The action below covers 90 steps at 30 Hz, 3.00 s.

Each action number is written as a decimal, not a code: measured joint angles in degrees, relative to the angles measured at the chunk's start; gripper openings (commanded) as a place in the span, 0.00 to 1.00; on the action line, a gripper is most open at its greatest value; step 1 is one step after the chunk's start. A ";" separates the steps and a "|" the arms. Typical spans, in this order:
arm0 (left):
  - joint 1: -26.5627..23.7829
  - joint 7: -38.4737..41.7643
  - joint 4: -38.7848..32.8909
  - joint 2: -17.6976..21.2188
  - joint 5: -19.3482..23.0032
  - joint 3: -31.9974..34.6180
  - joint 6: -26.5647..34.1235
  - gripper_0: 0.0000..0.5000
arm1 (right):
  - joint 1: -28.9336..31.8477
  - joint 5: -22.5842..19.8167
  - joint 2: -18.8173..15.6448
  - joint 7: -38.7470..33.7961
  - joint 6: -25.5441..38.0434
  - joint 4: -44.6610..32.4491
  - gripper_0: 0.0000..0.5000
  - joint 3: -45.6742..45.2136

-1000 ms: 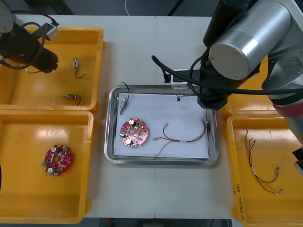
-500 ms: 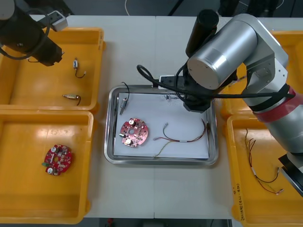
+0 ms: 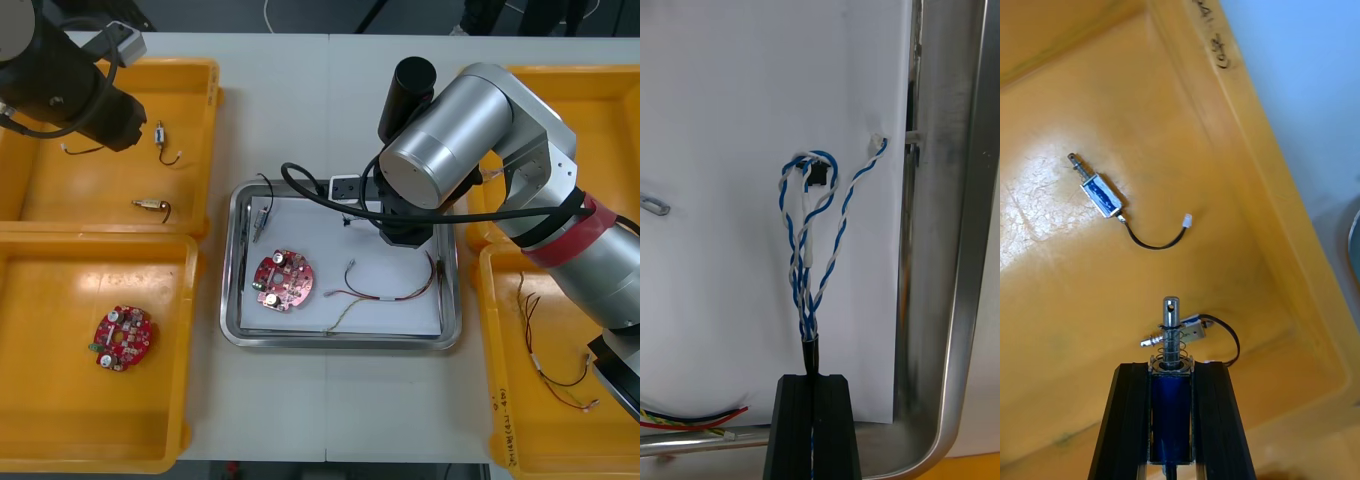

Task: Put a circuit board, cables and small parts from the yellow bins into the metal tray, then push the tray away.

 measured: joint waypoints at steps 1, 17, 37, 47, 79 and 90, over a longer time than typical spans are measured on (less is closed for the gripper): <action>0.39 0.00 -1.43 0.00 0.00 0.00 0.62 0.00 | 0.00 0.00 0.00 0.00 -0.15 0.38 0.00 0.02; 2.02 21.77 -12.43 -0.03 -0.78 -2.55 4.90 0.00 | 0.00 0.01 0.01 -0.03 -2.25 2.46 0.00 1.24; 4.66 21.90 -15.35 -0.24 -1.76 -2.60 5.05 0.00 | 0.00 0.00 0.01 -0.42 -2.97 2.81 1.00 2.40; 4.67 21.90 -15.78 -0.24 -1.75 -2.60 5.05 0.00 | 0.00 0.56 0.01 -0.42 -2.87 2.09 1.00 2.40; 4.67 21.92 -17.31 -0.83 -0.26 -2.61 5.05 0.00 | 0.44 1.24 0.02 -1.51 9.84 -7.05 1.00 -4.09; 4.69 23.63 -19.10 -2.91 -0.93 -7.22 4.24 0.00 | 5.90 1.19 -0.15 -4.34 13.90 -16.13 1.00 -20.05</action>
